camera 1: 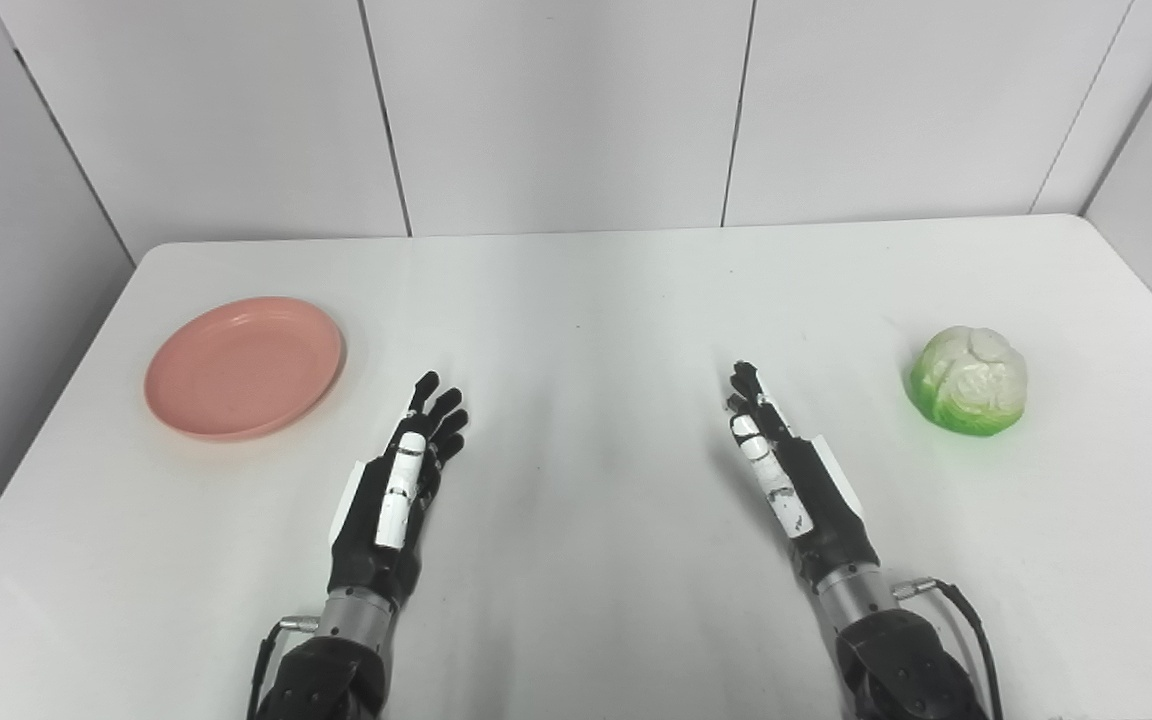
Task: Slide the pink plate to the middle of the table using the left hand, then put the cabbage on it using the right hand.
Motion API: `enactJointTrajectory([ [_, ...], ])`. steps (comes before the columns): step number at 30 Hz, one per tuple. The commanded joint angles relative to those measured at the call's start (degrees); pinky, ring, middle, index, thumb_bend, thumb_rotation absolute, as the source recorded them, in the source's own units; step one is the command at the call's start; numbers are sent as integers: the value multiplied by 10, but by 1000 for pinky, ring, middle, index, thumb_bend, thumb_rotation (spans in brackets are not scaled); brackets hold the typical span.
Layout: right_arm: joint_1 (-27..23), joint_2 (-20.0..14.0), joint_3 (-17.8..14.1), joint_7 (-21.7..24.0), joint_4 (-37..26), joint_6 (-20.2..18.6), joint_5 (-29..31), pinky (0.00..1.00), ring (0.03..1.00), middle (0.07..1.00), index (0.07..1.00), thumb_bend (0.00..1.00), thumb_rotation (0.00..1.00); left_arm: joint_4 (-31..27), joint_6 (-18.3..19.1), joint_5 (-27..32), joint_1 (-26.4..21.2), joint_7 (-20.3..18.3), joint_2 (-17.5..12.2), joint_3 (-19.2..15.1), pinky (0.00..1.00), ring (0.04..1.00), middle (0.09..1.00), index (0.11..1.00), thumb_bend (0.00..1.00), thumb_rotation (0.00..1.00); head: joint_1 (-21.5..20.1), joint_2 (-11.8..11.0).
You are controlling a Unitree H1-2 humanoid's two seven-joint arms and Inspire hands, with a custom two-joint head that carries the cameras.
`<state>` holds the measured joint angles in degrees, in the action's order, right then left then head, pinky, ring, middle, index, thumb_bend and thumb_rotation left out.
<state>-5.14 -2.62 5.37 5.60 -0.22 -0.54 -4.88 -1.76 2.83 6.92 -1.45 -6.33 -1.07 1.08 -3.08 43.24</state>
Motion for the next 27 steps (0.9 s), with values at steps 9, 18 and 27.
enactJointTrajectory([
  [9,8,9,-7,-3,-1,-2,22,996,970,987,996,335,1000,10,14,-5,1,4,-5,-3,943,933,947,955,379,1000,2,0],
  [18,8,10,-8,-5,1,-1,21,992,965,983,992,291,1000,10,17,-3,1,3,-5,-3,950,938,951,959,382,1000,2,0],
  [27,7,0,-17,2,8,4,33,995,967,984,991,291,1000,33,6,-15,-5,9,4,4,948,931,945,952,394,1000,80,-24],
])
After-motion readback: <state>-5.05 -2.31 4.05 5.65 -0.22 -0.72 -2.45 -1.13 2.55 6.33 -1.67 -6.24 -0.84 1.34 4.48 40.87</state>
